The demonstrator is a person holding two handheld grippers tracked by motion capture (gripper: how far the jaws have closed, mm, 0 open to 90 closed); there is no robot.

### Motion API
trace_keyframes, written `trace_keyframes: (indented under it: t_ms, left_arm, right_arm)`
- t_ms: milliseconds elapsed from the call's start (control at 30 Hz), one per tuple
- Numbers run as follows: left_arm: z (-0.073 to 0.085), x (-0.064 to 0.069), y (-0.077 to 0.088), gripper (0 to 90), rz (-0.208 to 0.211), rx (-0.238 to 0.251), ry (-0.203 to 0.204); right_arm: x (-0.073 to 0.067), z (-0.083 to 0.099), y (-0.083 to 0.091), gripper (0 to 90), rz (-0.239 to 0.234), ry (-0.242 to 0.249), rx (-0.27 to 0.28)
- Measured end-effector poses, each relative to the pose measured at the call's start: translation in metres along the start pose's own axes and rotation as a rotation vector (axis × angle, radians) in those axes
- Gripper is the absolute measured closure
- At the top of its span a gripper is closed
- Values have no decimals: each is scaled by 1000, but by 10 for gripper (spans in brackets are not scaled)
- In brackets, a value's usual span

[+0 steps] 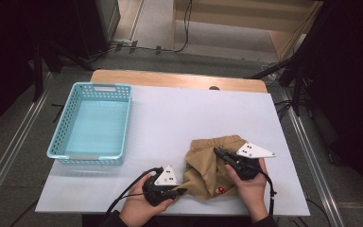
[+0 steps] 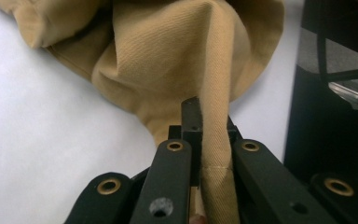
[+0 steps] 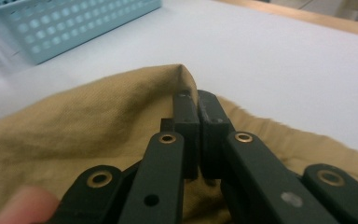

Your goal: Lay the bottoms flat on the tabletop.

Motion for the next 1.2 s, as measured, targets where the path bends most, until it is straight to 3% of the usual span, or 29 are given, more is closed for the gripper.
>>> trace_keyframes:
  t_ms: [133, 200, 267, 333, 467, 500, 567, 700, 900, 1067, 1200]
  left_arm:
    - [-1, 2, 9, 876, 9, 28, 4]
    - [-2, -1, 14, 860, -26, 41, 6]
    - [-2, -9, 21, 762, -84, 73, 12]
    - [-3, -14, 28, 717, -88, 116, 39]
    - [-8, -20, 39, 604, -110, 186, 54]
    - [-9, -20, 41, 576, -107, 200, 58]
    - [-12, -21, 46, 521, -117, 221, 57]
    - [-19, -21, 54, 408, -128, 268, 59]
    - [-29, -26, 59, 260, -144, 292, 81]
    - [-36, -37, 51, 137, -162, 283, 109]
    - [-46, -43, 39, 108, -203, 257, 99]
  right_arm:
    - [-23, 3, -1, 857, -41, 54, -19]
    - [-31, 1, 2, 858, -59, 66, -10]
    - [-40, -1, 6, 860, -79, 74, 1]
    - [-49, -2, 9, 860, -104, 109, 8]
    - [-59, 1, 9, 853, -130, 158, -12]
    - [-59, 2, 9, 819, -139, 160, -19]
    - [-57, 2, 10, 670, -157, 159, -24]
    - [-44, -8, 25, 441, -125, 149, 31]
    - [1, -19, 44, 296, -15, 65, 88]
    - [35, -14, 43, 211, 40, 6, 58]
    - [56, -3, 35, 169, 75, -27, 0]
Point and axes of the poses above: each handheld gripper's, and its own axes: y roughly backward along the jaws, z roughly out of its underside, x roughly to its right, the point moved 6 cm from there along -y, roughly forward along the jaws, and after that the axes turned 7 degrees about z, right-handed, at the moved point
